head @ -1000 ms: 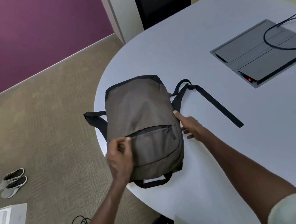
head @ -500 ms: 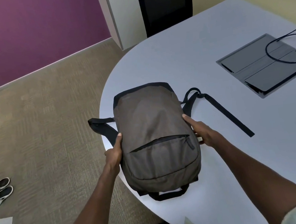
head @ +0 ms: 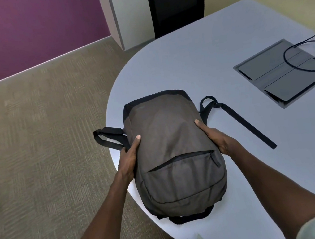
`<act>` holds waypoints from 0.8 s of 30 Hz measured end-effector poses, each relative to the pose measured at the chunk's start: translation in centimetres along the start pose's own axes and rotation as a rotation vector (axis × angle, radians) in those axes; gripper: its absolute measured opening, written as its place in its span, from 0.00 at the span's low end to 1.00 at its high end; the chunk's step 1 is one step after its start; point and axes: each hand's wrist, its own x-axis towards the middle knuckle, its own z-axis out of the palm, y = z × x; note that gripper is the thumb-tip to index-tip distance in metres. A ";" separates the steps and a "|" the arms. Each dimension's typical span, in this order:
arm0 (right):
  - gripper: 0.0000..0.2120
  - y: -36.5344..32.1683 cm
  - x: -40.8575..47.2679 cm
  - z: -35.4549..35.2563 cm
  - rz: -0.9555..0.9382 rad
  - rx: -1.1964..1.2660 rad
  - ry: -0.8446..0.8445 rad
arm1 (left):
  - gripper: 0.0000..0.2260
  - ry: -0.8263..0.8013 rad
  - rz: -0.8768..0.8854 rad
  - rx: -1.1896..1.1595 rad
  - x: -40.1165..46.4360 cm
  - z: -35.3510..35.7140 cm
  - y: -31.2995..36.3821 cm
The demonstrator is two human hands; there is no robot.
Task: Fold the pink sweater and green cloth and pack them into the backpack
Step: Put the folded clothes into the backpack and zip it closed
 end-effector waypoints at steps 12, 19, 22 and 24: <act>0.49 -0.6 -0.3 0.9 0.034 -0.011 -0.087 | 0.66 0.000 -0.124 0.105 1.8 0.8 1.7; 0.50 0.4 0.1 1.0 0.006 -0.016 -0.018 | 0.67 0.040 -0.137 0.123 2.2 1.0 1.0; 0.49 0.7 0.0 1.3 -0.007 0.008 -0.044 | 0.66 0.047 -0.116 0.179 2.3 0.7 0.8; 0.50 1.0 -0.3 1.6 -0.028 -0.001 -0.077 | 0.63 0.036 -0.069 0.213 2.3 0.6 0.8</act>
